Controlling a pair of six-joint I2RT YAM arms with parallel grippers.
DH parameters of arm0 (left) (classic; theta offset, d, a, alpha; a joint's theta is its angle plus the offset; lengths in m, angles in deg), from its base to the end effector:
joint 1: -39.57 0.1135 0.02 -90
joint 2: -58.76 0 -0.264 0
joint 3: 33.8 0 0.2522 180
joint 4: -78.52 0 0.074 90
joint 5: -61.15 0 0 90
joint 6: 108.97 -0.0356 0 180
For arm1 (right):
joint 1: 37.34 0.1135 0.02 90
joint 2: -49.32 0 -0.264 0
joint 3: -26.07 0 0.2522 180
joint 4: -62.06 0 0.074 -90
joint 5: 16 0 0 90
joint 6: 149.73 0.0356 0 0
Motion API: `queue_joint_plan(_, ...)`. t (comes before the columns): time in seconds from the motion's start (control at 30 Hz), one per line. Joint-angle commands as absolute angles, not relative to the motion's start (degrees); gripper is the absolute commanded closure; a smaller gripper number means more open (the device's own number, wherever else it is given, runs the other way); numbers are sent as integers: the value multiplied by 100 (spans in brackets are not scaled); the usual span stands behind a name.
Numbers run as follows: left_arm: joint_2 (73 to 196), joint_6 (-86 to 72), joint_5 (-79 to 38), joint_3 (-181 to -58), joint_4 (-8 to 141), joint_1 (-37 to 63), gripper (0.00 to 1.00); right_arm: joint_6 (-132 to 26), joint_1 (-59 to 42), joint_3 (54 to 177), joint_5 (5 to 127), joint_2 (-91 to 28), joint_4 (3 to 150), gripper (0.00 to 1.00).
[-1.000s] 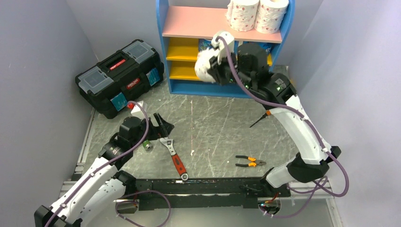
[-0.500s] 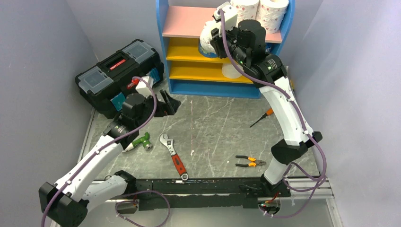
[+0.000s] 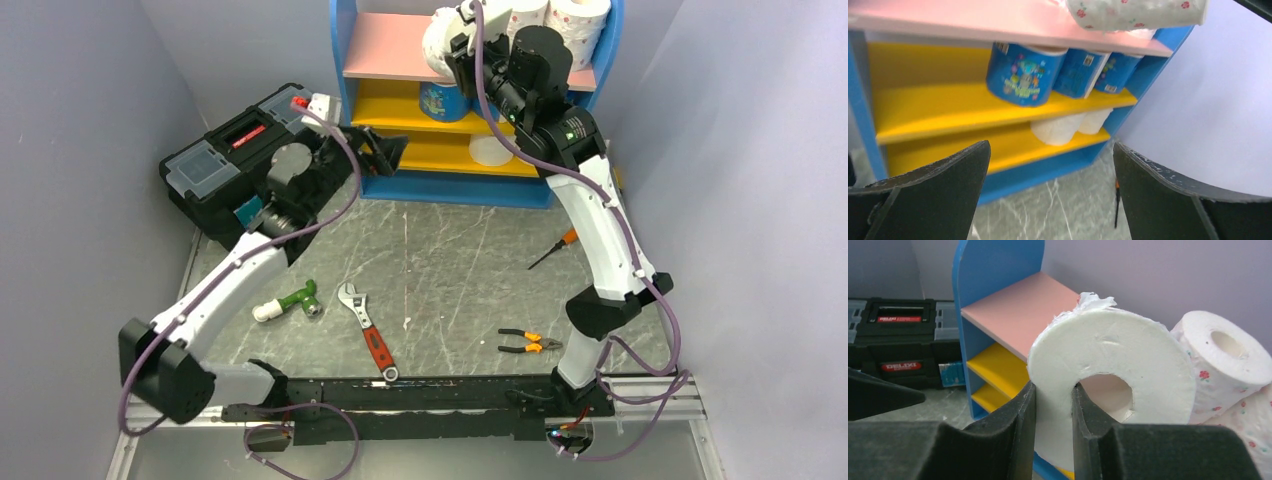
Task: Place and organize the paper towels onto the shelf
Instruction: Place the paper towel on the shelf.
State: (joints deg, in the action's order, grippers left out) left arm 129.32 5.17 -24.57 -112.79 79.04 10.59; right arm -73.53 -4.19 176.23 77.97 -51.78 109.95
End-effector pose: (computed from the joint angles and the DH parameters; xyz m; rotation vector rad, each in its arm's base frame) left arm 0.2522 -0.1427 0.4165 0.1258 1.4603 -0.8149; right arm 0.2907 0.1869 0.5653 -0.5684 1.4467 0.2134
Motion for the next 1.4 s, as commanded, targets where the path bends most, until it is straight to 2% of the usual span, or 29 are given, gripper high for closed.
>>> queue_joint_plan(0.0,13581,-41,-1941,-11720,9287,1024,1,-7506,-517,17955,7832,-5242,10243,80)
queue_joint_plan(0.17,14069,-739,-1852,-11521,11093,904,1,-7498,-590,17674,7898,-5190,9941,80)
queue_joint_plan(0.3,14352,-1266,-1936,-11616,11713,781,1,-7445,-601,17816,7936,-5324,10097,80)
queue_joint_plan(0.53,14655,-2610,-2032,-12059,11844,547,1,-7159,-606,17659,8119,-5102,10383,79)
queue_joint_plan(0.97,15831,-3909,-1928,-13206,11918,242,0,-6966,-605,17774,8278,-5279,10608,77)
queue_joint_plan(1.37,16686,-4034,-2325,-13960,12274,170,1,-6904,-613,17719,8321,-5339,10529,73)
